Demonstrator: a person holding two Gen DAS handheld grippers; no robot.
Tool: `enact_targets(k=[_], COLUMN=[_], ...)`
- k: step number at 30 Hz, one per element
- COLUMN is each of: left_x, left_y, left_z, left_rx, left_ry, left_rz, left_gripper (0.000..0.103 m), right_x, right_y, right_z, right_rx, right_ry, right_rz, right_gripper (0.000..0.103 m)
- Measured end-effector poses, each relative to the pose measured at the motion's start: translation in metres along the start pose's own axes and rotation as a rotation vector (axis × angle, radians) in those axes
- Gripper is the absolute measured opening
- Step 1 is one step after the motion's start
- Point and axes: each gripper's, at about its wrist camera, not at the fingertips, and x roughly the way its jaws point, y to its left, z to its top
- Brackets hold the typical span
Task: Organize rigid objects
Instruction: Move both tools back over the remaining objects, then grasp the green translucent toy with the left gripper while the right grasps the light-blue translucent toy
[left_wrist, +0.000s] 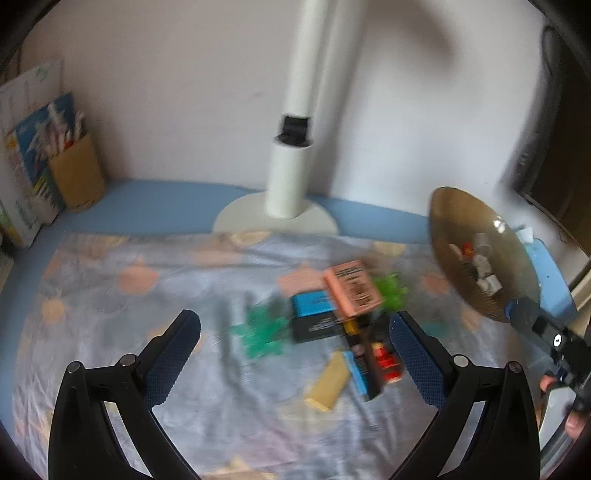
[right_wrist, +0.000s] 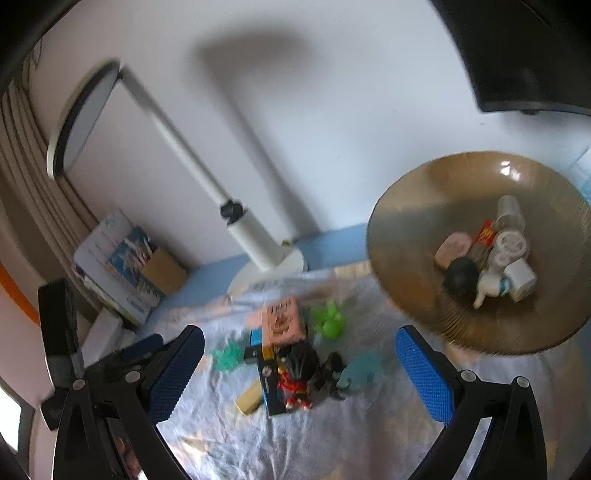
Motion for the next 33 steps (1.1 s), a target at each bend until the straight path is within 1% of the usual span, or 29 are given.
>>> enact_targets(k=[5,10,14,20,21,22,24,26,28,30,32,33], left_x=[0.016,0.035,0.05,0.064,0.067,0.07,0.073,0.075,0.077,0.079,0.081,0.082], left_y=[0.025,0.034,0.037,0.04,0.04,0.041,0.042,0.043,0.04,0.037,0.034,0.031], left_z=[-0.011,-0.02,-0.026,-0.03,-0.03,-0.03,-0.03,-0.03,-0.029,-0.028,-0.028,-0.029], left_rx=[-0.031,-0.042,-0.051,-0.064,-0.062,-0.063,-0.071,-0.075,-0.063,-0.044,-0.024,-0.012], left_ry=[0.038,0.071,0.099,0.115,0.119,0.12,0.12,0.111,0.106,0.103,0.094,0.088], left_rz=[0.032,0.045,0.046,0.048,0.046,0.046,0.045,0.042,0.051,0.064,0.081,0.094], left_gripper=[0.102,0.102,0.102,0.102,0.102,0.102,0.102,0.102,0.102,0.102,0.102,0.102], right_x=[0.026,0.039,0.055,0.069,0.071,0.073,0.076,0.078,0.079,0.08,0.08,0.079], right_y=[0.001,-0.003,-0.016,-0.025,-0.026,-0.026,-0.025,-0.024,-0.023,-0.023,-0.025,-0.027], right_z=[-0.019,-0.031,-0.036,-0.042,-0.042,-0.043,-0.043,-0.042,-0.042,-0.043,-0.042,-0.042], right_rx=[0.019,0.01,0.017,0.006,0.001,-0.003,-0.025,-0.04,-0.058,-0.068,-0.066,-0.057], right_ry=[0.093,0.098,0.158,0.17,0.173,0.177,0.162,0.153,0.143,0.128,0.119,0.116], right_rz=[0.018,-0.03,-0.064,-0.107,-0.121,-0.137,-0.162,-0.16,-0.176,-0.189,-0.182,-0.167], right_gripper=[0.103,0.103,0.103,0.103,0.102,0.098,0.094,0.089,0.082,0.076,0.071,0.061])
